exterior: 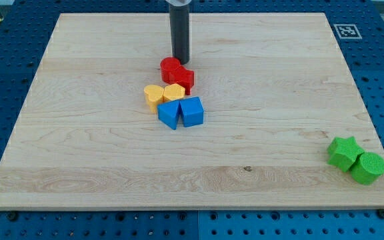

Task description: Place red blocks above the yellow blocks

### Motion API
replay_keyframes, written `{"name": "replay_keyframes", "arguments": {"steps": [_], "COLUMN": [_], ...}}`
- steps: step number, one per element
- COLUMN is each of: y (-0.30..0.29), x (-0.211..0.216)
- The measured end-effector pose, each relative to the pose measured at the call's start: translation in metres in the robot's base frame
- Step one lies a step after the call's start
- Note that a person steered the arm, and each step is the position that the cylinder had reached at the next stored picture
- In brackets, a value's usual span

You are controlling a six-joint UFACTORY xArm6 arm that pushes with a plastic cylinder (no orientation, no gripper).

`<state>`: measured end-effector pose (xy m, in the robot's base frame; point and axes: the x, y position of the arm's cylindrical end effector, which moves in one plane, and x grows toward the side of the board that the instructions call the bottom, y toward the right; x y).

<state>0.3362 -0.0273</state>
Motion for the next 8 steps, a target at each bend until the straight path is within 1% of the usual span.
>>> {"name": "replay_keyframes", "arguments": {"steps": [3, 5, 6, 8], "y": [-0.012, -0.033, -0.035, -0.035], "x": [0.011, 0.021, 0.032, 0.034]}}
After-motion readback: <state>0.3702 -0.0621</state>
